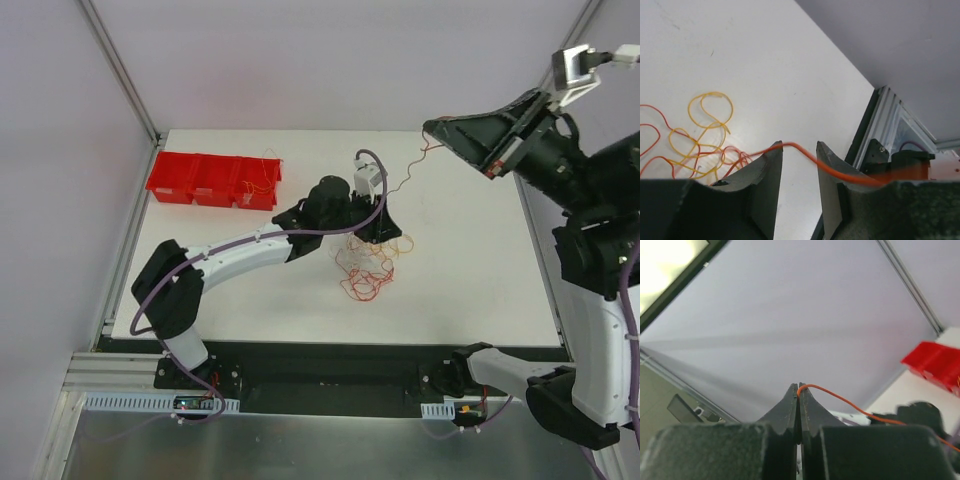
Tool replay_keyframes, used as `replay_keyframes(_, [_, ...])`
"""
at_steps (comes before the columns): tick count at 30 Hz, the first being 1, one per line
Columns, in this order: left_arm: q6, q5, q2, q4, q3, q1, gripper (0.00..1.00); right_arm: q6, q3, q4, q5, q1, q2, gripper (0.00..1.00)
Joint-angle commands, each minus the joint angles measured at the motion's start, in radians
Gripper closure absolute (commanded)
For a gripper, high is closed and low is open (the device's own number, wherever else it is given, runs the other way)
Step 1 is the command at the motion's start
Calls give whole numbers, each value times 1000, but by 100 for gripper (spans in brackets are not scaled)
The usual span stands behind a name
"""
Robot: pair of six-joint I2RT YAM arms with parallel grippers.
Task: Untangle the cables
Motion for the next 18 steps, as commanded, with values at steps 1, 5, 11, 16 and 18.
replay_keyframes(1, [-29,21,53,-13,25,29,69,98,189,116,17,2,41,100])
replay_keyframes(5, [-51,50,74,-20,20,58,68,103,341,150,35,3,90,100])
replay_keyframes(11, [-121,74,168,-50,29,102,71,147,379,279,67,3,107,100])
replay_keyframes(16, [-167,67,258,-238,101,138,73,153,462,323,83,2,139,100])
replay_keyframes(18, [-181,94,292,-350,141,164,76,161,485,334,89,3,151,100])
